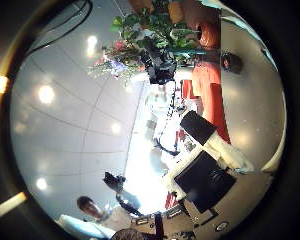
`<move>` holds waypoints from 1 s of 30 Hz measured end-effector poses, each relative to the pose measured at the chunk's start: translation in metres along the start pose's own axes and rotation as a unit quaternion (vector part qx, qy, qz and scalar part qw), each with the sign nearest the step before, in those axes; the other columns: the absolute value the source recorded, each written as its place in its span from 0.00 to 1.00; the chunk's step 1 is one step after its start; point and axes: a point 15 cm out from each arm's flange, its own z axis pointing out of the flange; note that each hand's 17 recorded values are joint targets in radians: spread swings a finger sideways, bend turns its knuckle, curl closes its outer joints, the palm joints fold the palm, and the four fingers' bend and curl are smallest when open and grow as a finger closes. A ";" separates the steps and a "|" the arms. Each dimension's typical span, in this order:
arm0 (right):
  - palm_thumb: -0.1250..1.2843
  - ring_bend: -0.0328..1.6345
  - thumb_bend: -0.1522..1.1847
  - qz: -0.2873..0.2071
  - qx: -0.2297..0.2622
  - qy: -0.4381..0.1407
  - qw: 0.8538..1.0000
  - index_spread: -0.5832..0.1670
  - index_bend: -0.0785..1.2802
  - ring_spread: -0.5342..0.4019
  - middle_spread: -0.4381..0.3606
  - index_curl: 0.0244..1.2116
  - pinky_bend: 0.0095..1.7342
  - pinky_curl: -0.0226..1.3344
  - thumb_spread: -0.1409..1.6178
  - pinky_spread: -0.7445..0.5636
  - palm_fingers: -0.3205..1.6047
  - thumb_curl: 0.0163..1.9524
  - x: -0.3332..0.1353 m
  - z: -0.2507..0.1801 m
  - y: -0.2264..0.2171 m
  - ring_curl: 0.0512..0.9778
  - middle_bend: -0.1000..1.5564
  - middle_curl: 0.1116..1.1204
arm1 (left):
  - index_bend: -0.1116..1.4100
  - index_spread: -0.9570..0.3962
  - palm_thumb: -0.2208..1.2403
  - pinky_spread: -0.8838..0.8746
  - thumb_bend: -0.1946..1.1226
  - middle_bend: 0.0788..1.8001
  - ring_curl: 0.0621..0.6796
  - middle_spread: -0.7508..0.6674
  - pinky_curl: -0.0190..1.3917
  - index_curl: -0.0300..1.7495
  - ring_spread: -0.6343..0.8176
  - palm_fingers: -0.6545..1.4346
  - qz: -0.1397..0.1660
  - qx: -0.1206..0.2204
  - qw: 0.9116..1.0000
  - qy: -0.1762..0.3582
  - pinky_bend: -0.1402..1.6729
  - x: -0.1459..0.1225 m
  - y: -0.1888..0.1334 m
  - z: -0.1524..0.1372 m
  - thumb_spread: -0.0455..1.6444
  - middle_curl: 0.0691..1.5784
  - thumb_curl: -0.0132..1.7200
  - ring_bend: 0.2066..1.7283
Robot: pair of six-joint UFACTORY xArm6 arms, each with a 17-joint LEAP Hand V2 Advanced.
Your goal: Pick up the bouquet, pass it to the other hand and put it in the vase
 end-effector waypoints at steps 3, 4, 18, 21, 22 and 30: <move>0.63 0.45 0.10 0.000 -0.002 -0.001 1.000 0.26 0.19 0.56 0.47 0.26 0.39 0.26 0.65 0.89 0.33 0.27 0.000 0.001 0.001 0.18 0.27 0.24 | 0.43 0.17 0.90 0.16 0.21 0.55 0.83 0.10 0.74 0.83 0.17 0.76 -0.004 -0.001 1.000 0.000 0.78 -0.005 0.000 0.001 0.70 0.75 0.58 0.91; 0.63 0.45 0.10 0.000 -0.001 -0.001 1.000 0.25 0.19 0.56 0.47 0.26 0.39 0.26 0.65 0.89 0.33 0.27 0.000 0.001 0.001 0.18 0.27 0.24 | 0.43 0.17 0.89 0.16 0.21 0.55 0.83 0.10 0.74 0.83 0.16 0.76 -0.005 -0.001 1.000 0.000 0.78 -0.006 0.000 0.001 0.70 0.75 0.58 0.90; 0.63 0.44 0.10 0.015 -0.002 -0.008 1.000 0.26 0.19 0.55 0.44 0.26 0.38 0.22 0.65 0.90 0.35 0.27 0.010 0.006 0.009 0.16 0.26 0.24 | 0.40 0.19 0.89 0.16 0.18 0.53 0.83 0.09 0.73 0.85 0.16 0.76 -0.016 -0.004 1.000 0.002 0.78 -0.021 0.000 0.005 0.70 0.76 0.57 0.90; 0.63 0.44 0.10 0.014 -0.002 -0.008 1.000 0.26 0.19 0.54 0.43 0.26 0.38 0.21 0.65 0.90 0.36 0.27 0.010 0.006 0.010 0.16 0.26 0.24 | 0.39 0.19 0.89 0.16 0.17 0.53 0.83 0.09 0.72 0.85 0.16 0.77 -0.022 -0.006 1.000 0.002 0.78 -0.026 0.001 0.005 0.70 0.76 0.57 0.89; 0.63 0.44 0.10 0.015 -0.002 -0.008 1.000 0.26 0.19 0.54 0.44 0.27 0.37 0.21 0.65 0.90 0.36 0.27 0.011 0.006 0.010 0.16 0.26 0.24 | 0.39 0.19 0.88 0.16 0.16 0.52 0.83 0.09 0.72 0.85 0.16 0.77 -0.024 -0.006 1.000 0.002 0.78 -0.028 0.001 0.006 0.69 0.76 0.56 0.89; 0.63 0.43 0.10 0.013 -0.003 -0.008 1.000 0.27 0.21 0.54 0.44 0.28 0.36 0.19 0.65 0.90 0.38 0.27 0.010 0.006 0.010 0.15 0.25 0.25 | 0.26 0.28 0.56 0.35 0.06 0.37 0.75 0.21 0.65 0.79 0.32 0.15 -0.047 -0.043 0.998 0.025 0.42 -0.058 0.019 0.007 0.60 0.69 0.43 0.62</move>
